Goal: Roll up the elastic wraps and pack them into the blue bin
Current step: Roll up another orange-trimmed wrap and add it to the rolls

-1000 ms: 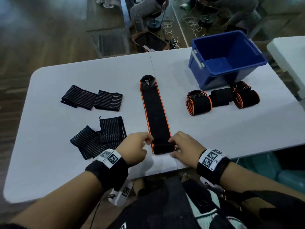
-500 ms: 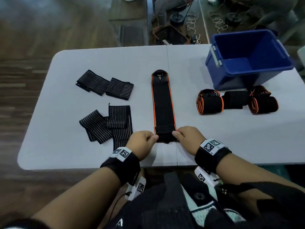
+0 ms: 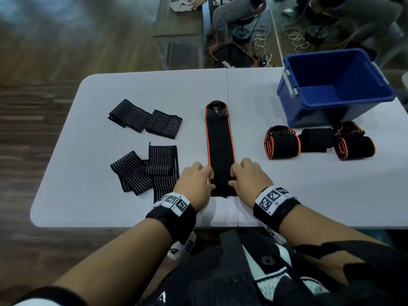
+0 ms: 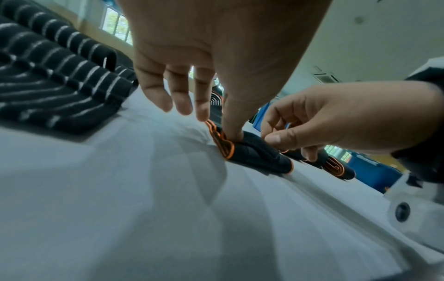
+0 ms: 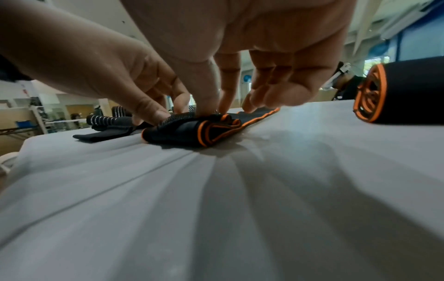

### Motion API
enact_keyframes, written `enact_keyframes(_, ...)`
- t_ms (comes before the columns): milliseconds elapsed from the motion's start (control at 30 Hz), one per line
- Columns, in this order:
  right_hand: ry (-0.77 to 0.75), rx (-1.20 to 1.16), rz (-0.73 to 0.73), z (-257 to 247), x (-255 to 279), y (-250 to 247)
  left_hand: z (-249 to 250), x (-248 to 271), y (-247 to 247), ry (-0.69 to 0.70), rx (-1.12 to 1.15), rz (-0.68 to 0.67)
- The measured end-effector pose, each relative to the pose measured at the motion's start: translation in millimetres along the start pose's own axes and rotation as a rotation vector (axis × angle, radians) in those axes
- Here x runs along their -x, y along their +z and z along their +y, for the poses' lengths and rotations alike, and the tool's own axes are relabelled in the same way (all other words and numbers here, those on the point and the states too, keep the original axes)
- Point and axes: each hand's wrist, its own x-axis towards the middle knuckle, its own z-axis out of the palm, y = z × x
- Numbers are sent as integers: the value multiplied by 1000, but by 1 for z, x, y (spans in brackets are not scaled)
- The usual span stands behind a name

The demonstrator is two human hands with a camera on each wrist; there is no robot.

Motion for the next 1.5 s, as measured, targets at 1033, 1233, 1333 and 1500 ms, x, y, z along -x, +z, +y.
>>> enact_keyframes(1033, 108, -374, -2, 8, -16, -10, -5, -15, -4, -45, 134, -54)
enact_keyframes(1233, 191, -305, -103, 10, -34, -11, -2, -27, 0, -121, 168, -44)
enact_keyframes(1333, 145, -267, -180, 12, -38, -15, -1, -28, -4, -132, 190, -60)
enact_keyframes(1500, 64, -258, -240, 17, -40, -19, -2, -29, -9, -176, 255, -37)
